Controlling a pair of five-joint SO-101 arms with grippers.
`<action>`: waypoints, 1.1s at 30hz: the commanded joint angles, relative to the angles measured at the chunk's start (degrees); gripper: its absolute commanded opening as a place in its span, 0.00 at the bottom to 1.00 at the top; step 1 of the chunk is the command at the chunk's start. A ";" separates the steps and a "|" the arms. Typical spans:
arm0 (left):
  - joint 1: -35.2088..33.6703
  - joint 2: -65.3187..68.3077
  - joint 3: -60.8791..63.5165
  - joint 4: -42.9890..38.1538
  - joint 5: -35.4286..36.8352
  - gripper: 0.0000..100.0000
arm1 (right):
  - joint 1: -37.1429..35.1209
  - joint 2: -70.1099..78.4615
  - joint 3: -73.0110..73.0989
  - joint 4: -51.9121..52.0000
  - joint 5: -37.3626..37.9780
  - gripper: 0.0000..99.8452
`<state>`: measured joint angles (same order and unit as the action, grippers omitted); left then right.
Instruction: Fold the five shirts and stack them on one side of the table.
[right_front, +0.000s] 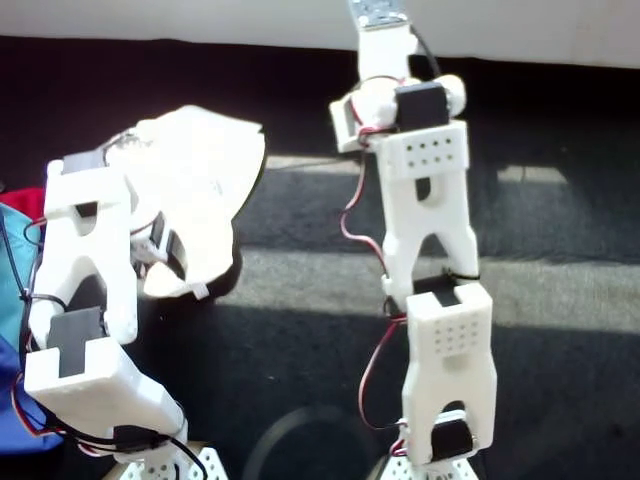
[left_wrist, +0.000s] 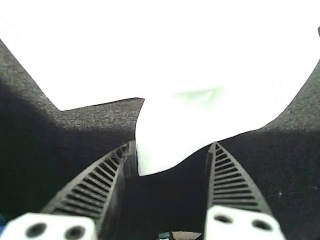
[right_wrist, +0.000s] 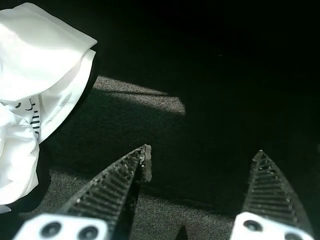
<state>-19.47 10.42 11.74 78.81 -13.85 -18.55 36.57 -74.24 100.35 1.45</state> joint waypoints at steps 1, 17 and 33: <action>0.75 -3.03 3.30 -2.90 0.35 0.23 | 2.86 -4.62 -2.24 0.57 -0.09 0.31; 3.03 -2.33 10.33 -15.47 0.35 0.23 | 5.14 -4.53 -2.15 0.57 -0.09 0.31; 2.33 -17.19 9.71 -4.57 -0.18 0.01 | 4.88 -4.18 -2.15 0.40 -1.58 0.31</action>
<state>-14.64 2.24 22.20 69.49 -13.85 -13.89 36.57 -74.24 100.44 1.45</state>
